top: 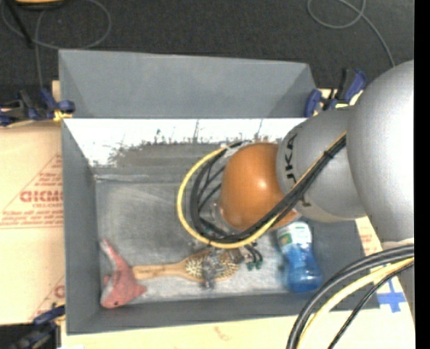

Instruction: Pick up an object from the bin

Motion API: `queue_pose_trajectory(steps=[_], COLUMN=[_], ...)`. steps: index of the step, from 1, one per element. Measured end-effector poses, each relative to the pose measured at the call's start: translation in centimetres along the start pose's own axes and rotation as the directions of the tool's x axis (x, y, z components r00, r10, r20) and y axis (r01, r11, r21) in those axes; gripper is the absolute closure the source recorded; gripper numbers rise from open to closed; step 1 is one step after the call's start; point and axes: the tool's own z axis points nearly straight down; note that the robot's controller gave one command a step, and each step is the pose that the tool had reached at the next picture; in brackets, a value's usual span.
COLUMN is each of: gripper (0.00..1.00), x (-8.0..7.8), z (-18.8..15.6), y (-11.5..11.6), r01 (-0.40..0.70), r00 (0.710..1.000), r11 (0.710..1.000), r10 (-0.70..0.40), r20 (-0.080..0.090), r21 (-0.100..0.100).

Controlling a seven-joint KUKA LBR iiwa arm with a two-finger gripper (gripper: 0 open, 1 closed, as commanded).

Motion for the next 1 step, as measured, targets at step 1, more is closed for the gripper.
queue_pose_trajectory(steps=[1], gripper=[1.00], x=[0.00], z=[0.00], y=[0.00], r01=[0.000], r00=[1.000], r11=[1.000], r10=[0.000], r20=[0.000], r21=[0.000])
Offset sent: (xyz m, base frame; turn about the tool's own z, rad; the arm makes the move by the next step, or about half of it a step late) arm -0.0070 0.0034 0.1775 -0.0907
